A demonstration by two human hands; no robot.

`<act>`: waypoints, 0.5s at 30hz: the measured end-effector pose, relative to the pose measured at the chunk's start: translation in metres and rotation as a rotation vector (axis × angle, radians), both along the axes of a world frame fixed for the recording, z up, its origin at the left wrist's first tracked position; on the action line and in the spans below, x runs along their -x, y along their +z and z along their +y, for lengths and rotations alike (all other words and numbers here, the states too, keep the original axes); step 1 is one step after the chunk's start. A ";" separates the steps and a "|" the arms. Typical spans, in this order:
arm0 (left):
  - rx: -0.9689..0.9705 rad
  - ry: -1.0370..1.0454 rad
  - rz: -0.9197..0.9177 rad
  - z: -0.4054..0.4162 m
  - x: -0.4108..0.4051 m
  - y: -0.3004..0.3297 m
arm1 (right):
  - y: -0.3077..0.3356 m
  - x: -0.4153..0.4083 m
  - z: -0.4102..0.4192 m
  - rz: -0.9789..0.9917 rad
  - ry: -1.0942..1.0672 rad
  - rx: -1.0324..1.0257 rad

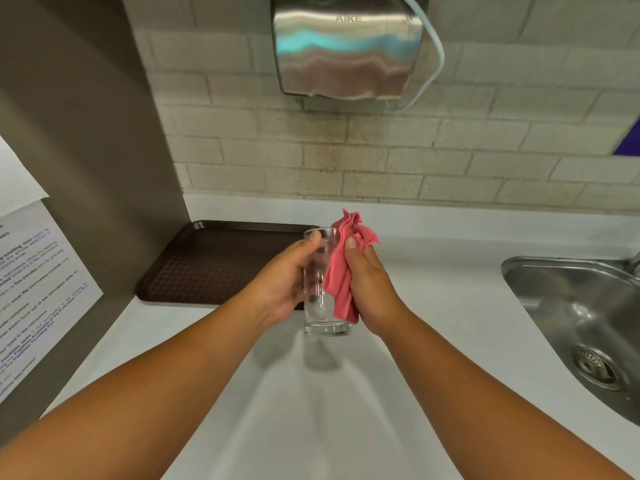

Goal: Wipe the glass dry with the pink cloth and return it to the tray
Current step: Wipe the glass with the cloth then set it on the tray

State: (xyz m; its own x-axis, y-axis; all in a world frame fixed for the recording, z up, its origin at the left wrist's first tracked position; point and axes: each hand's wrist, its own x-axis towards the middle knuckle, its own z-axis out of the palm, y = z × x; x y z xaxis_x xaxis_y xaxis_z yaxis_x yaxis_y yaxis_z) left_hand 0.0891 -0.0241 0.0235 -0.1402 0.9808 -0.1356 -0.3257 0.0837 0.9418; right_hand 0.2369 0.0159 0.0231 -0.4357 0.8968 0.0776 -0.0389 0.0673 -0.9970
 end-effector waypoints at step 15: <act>0.032 -0.041 -0.122 -0.002 0.014 -0.003 | 0.010 0.025 -0.032 -0.381 -0.040 -0.505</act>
State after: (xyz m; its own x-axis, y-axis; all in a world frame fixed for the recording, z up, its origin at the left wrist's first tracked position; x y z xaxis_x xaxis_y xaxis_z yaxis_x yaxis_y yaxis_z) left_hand 0.0751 -0.0256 0.0209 -0.0810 0.9803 -0.1801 -0.4336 0.1281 0.8920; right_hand 0.2124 -0.0164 0.0330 -0.4828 0.8065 0.3413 0.3249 0.5269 -0.7854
